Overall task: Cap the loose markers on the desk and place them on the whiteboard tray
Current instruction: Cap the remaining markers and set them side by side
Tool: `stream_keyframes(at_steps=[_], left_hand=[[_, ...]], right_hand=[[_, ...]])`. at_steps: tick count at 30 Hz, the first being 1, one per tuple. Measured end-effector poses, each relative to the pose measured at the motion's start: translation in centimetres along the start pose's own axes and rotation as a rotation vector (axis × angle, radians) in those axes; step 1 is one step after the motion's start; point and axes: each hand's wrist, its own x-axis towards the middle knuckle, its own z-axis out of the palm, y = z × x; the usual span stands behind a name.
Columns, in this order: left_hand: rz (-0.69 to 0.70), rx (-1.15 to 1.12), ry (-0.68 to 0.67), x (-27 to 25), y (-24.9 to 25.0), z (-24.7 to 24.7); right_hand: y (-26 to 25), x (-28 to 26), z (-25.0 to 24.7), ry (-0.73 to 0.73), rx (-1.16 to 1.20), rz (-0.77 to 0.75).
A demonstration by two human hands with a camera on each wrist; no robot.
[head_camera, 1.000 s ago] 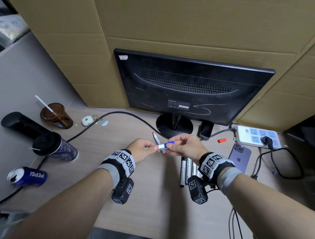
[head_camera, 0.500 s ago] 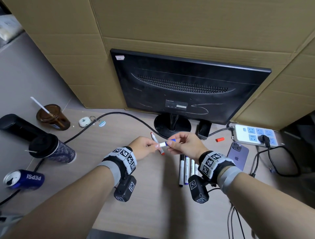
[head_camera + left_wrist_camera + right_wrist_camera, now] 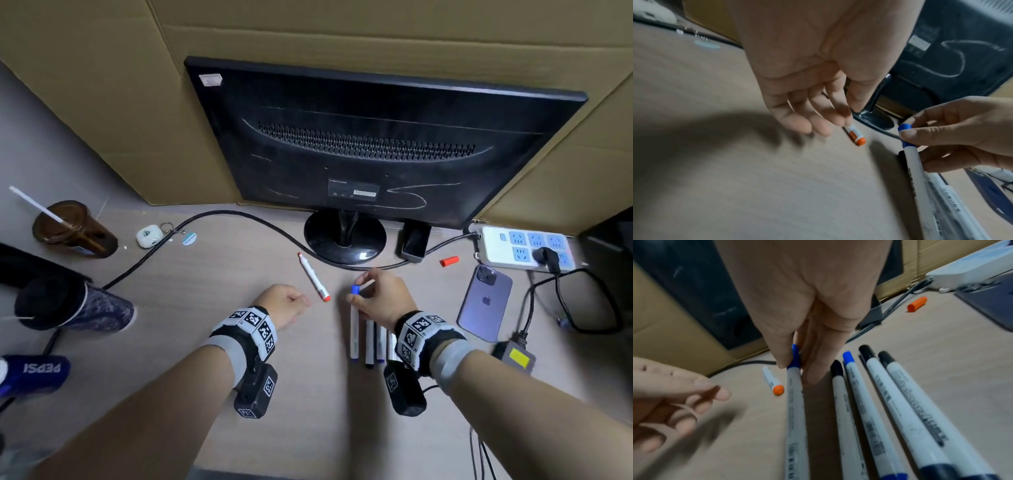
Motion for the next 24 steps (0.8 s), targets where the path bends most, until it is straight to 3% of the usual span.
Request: stream_keyframes(at_steps=[4,11,17,24], left_hand=[[-0.057,0.111,0.097,1.3,-1.1,0.2],[-0.033,0.094,0.165,2.5,0.4,0.8],[-0.111,0.172,0.223,4.1,3.7,1.1],[-0.229,0.213,0.268,6.1,4.7,2.4]], right_hand=[[0.5,1.0,1.7,0.016,-0.221,0.007],[0.2,2.1,2.4,0.026,-0.437,-0.076],[0.3,2.6,0.0,0.129,-0.408,-0.069],[3.5,2.5,-5.0,0.241,-0.417,0.058]])
